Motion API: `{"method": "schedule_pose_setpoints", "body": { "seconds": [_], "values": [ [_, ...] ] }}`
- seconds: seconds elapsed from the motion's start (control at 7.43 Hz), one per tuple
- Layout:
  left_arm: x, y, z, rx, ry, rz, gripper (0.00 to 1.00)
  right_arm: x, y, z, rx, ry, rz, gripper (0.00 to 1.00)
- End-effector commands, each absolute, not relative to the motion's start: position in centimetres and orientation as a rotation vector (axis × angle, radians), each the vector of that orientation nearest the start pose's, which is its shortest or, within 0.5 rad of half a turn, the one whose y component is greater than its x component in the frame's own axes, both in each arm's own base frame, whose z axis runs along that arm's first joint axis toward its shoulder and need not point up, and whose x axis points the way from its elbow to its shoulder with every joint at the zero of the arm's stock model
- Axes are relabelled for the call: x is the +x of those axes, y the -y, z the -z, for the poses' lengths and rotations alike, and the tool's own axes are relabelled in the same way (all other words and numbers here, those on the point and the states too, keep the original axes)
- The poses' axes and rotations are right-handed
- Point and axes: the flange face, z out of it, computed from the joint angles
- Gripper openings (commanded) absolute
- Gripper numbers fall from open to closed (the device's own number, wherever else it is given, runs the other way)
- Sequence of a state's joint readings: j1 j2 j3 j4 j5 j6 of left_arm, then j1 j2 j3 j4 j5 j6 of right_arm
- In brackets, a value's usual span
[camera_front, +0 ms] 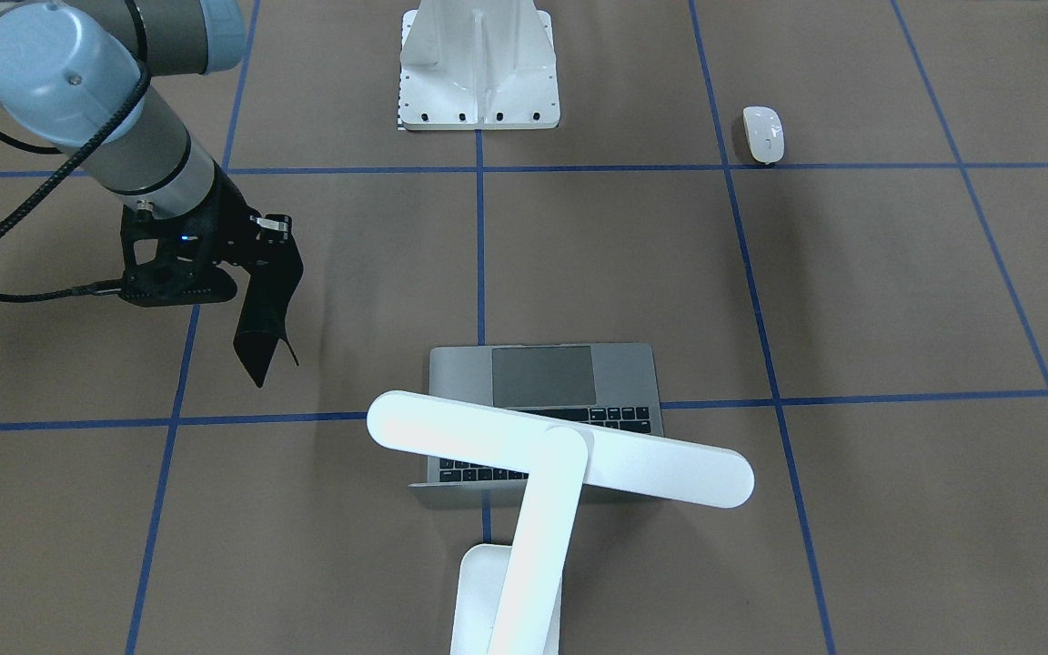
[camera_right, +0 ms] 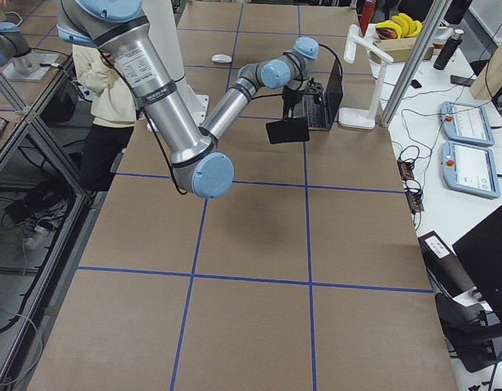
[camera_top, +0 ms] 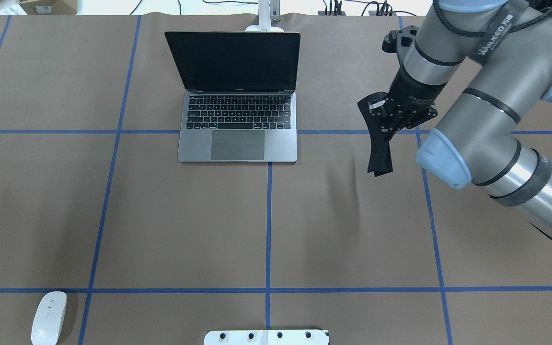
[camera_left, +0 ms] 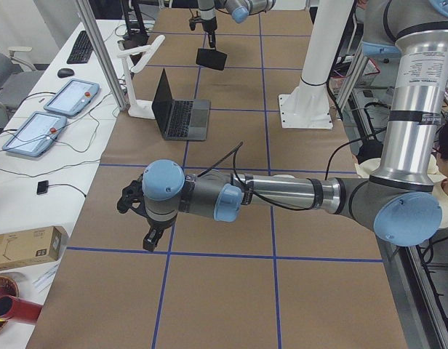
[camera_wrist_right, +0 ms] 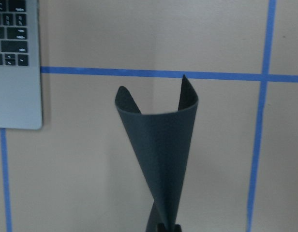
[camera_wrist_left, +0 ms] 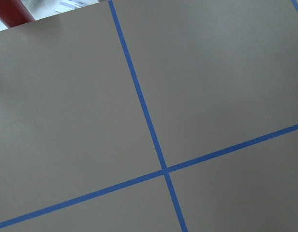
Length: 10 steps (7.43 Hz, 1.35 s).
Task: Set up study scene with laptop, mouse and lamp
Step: 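Carry the mouse pad with the right gripper beside the laptop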
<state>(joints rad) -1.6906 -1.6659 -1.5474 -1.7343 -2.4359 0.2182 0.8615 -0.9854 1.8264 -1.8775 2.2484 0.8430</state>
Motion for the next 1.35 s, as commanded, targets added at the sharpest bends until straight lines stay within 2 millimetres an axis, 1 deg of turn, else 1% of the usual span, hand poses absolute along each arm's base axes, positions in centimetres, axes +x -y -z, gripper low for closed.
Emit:
{"method": "schedule_pose_setpoints", "body": {
  "seconds": [0.0,0.13,0.27,0.4,0.54,0.67,0.81,0.94,1.08,1.21],
  "values": [
    [-12.8,53.2,-59.6,0.369,-0.810,-0.184,1.00,-38.5,53.1,-23.7,-0.053,0.866,0.006,0.00],
    [-12.8,53.2,-59.6,0.369,-0.810,-0.184,1.00,-39.4,53.9,-23.0,-0.052,0.867,-0.001,0.00],
    [-12.8,53.2,-59.7,0.367,-0.811,-0.184,1.00,-39.5,54.0,-22.9,-0.048,0.866,-0.001,0.99],
    [-12.7,52.9,-59.9,0.363,-0.811,-0.182,1.00,-39.3,54.1,-22.4,-0.041,0.870,-0.003,1.00],
    [-12.7,52.9,-59.9,0.362,-0.812,-0.181,1.00,-39.3,54.1,-22.4,-0.040,0.870,-0.001,1.00],
    [-12.7,52.9,-60.0,0.358,-0.813,-0.178,1.00,-39.2,54.1,-22.6,-0.041,0.868,-0.004,1.00],
    [-12.8,52.9,-59.9,0.319,-0.818,-0.151,1.00,-39.2,54.1,-23.1,-0.046,0.861,-0.006,1.00],
    [-12.6,52.8,-59.7,0.281,-0.820,-0.109,1.00,-39.1,54.0,-24.6,-0.057,0.845,-0.007,1.00],
    [-12.5,52.7,-58.5,0.260,-0.830,-0.030,1.00,-38.4,53.6,-27.3,-0.072,0.815,-0.015,1.00],
    [-11.9,51.9,-57.7,0.242,-0.841,0.018,1.00,-37.6,53.0,-29.8,-0.085,0.794,-0.008,1.00]
  ]
}}
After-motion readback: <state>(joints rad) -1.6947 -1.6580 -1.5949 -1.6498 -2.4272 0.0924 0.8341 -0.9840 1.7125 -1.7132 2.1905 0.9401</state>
